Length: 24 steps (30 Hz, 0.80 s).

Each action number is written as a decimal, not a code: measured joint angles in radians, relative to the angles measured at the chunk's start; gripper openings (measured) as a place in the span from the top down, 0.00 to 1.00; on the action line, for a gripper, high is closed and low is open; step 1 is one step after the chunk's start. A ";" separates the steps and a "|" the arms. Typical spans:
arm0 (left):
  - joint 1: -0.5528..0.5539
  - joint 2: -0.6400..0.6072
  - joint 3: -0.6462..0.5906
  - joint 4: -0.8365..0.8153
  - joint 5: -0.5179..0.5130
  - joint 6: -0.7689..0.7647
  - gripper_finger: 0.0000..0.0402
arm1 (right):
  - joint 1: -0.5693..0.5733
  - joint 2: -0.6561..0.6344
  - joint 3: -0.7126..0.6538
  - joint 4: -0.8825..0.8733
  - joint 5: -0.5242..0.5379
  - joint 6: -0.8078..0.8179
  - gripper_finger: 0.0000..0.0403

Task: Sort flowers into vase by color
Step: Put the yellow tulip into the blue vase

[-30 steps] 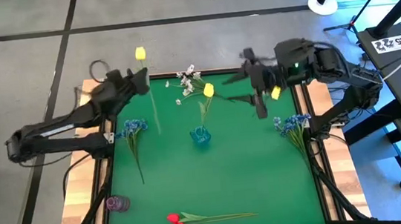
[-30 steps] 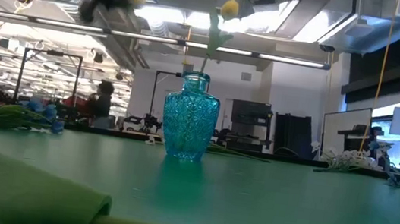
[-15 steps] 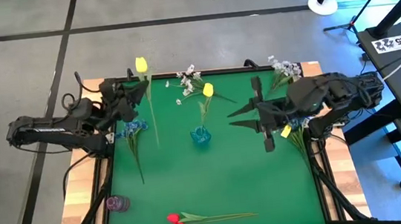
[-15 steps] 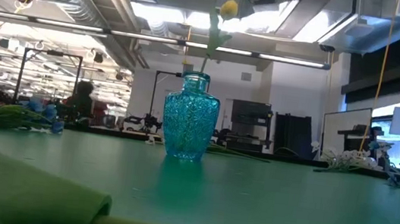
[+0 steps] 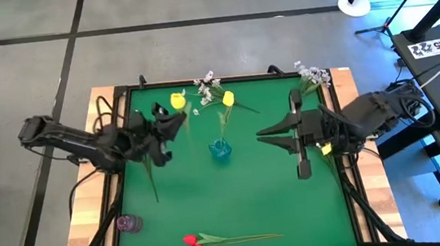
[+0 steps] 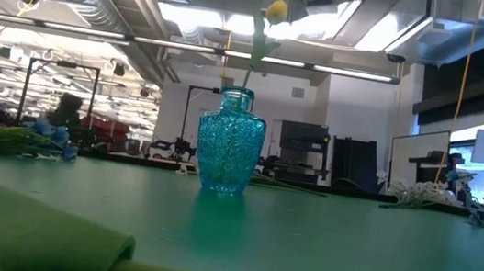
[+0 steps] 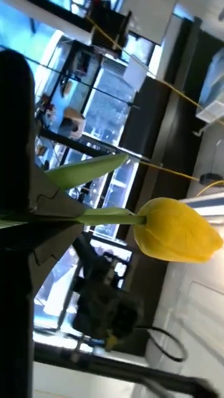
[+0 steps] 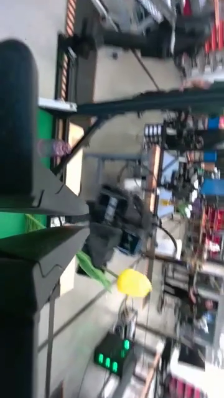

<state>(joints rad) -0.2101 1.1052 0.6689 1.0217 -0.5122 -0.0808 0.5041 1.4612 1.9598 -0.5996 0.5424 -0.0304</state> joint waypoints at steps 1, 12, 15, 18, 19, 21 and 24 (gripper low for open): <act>0.008 0.029 0.000 0.036 0.000 0.013 0.99 | 0.011 0.000 0.000 0.001 0.032 0.000 0.91; 0.115 0.372 0.001 0.478 0.115 0.201 0.99 | 0.039 0.000 0.001 -0.051 0.069 -0.004 0.92; 0.147 0.409 0.036 0.478 0.184 0.253 0.99 | 0.039 0.000 0.001 -0.062 0.082 -0.004 0.92; 0.155 0.425 0.086 0.457 0.209 0.316 0.99 | 0.039 0.000 0.001 -0.061 0.096 -0.004 0.92; 0.155 0.426 0.098 0.436 0.210 0.329 0.99 | 0.039 0.000 0.001 -0.062 0.096 -0.004 0.92; 0.155 0.427 0.115 0.380 0.210 0.338 0.99 | 0.039 0.000 0.001 -0.060 0.096 -0.004 0.92; 0.148 0.427 0.121 0.346 0.208 0.309 0.99 | 0.039 0.000 0.001 -0.060 0.096 -0.004 0.92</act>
<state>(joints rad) -0.0617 1.5322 0.7895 1.3678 -0.3038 0.2285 0.5430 1.4616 1.9606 -0.6592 0.6381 -0.0345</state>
